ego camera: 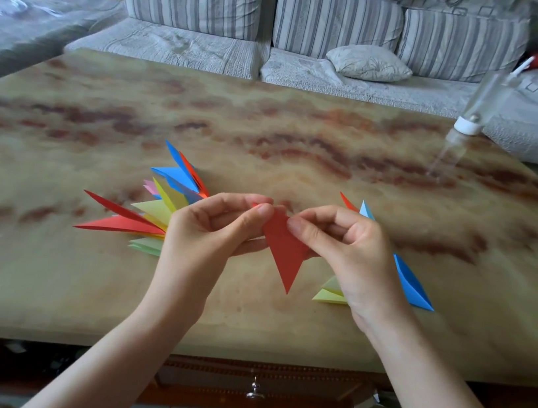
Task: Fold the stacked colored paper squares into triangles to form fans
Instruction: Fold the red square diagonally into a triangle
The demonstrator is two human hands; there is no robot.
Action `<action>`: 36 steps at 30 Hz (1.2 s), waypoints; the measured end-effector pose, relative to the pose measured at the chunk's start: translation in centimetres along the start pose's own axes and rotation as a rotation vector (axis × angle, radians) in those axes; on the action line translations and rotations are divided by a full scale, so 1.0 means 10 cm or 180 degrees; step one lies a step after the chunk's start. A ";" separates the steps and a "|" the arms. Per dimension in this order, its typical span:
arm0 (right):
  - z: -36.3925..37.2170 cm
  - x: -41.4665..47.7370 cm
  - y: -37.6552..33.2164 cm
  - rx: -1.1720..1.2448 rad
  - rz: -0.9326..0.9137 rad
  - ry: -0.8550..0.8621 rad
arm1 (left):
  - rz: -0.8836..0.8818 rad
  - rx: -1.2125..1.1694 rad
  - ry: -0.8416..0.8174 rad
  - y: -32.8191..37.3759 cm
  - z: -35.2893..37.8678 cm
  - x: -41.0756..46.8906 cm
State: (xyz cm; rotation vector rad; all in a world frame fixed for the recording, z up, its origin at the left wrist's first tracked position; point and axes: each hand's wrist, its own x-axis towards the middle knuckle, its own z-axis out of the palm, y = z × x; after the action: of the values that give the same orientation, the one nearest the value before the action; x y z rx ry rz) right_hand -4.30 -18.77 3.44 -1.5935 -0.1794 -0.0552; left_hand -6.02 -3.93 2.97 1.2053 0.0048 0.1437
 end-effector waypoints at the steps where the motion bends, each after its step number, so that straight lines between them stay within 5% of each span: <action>1: 0.00 0.00 0.00 -0.0012 -0.0009 -0.0011 | 0.0015 0.0006 0.0025 0.00 0.00 0.00; 13: 0.02 -0.02 0.00 0.0346 0.0214 0.0040 | 0.0129 -0.0176 0.0216 -0.03 0.03 -0.02; 21: -0.02 -0.03 -0.02 -0.0221 0.0044 -0.0182 | 0.0310 0.0946 -0.0181 -0.02 -0.04 0.05; 36: -0.01 -0.03 -0.01 -0.0164 -0.0130 -0.0077 | 0.1010 0.1663 0.0359 -0.09 0.01 -0.02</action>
State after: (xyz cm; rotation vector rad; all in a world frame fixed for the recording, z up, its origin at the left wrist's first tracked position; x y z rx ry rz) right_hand -4.59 -18.91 3.48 -1.6424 -0.2309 -0.0729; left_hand -6.07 -4.39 2.20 1.7134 -0.0535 0.5127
